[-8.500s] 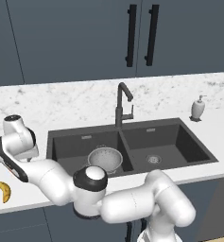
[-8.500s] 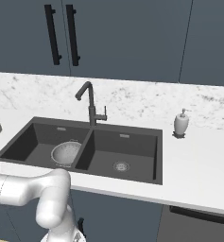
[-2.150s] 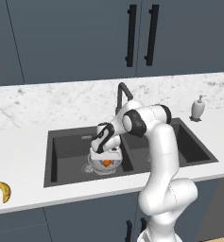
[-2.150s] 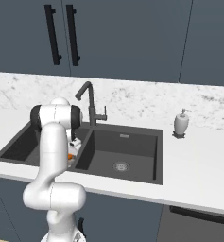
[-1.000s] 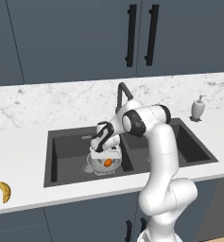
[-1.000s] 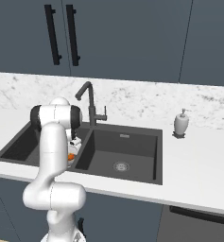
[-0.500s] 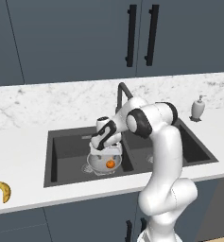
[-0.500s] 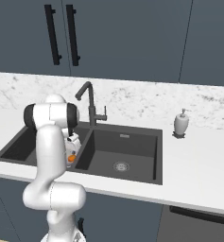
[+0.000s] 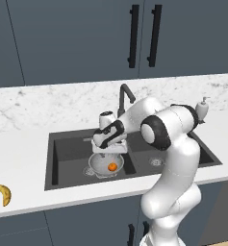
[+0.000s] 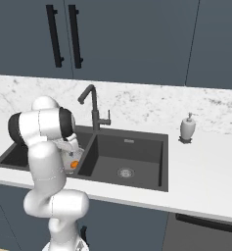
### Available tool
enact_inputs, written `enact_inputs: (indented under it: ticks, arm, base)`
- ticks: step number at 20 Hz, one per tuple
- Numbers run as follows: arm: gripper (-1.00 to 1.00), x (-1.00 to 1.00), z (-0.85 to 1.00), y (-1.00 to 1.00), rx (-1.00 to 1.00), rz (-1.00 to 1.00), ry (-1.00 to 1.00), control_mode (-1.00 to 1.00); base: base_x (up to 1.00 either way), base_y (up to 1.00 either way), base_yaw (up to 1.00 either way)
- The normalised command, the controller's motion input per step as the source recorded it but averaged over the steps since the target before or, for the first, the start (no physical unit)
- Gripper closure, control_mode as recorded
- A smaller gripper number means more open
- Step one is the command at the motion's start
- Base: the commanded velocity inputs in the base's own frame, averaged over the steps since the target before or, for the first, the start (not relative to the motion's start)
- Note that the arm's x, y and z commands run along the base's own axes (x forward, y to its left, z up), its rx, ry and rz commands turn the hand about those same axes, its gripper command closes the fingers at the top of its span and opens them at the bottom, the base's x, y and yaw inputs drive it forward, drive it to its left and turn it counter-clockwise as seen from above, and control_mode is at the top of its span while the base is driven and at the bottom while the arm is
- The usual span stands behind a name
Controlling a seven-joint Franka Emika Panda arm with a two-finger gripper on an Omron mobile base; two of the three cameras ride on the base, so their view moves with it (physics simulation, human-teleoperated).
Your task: Put the colander in the sink, put the banana, tangerine in the colander, and turn on the sink faucet and pour water over the colander.
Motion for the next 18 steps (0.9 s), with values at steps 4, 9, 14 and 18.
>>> enact_inputs:
  ticks: [4, 9, 14, 18]
  arm:
    - [-1.00, -0.56, 0.63, 0.09, 0.00, 0.00, -0.05, -1.00]
    - [-1.00, -0.61, 0.59, 0.00, 0.00, 0.00, -0.04, -1.00]
    - [-1.00, -0.57, 0.66, 0.00, 0.01, 0.00, -0.02, -1.00]
    - [-1.00, -0.53, 0.58, 0.04, 0.03, 0.00, 0.00, -1.00]
  base:
    - [0.00, 0.00, 0.00]
    - [0.00, 0.00, 0.00]
    - [0.00, 0.00, 0.00]
    - [0.00, 0.00, 0.00]
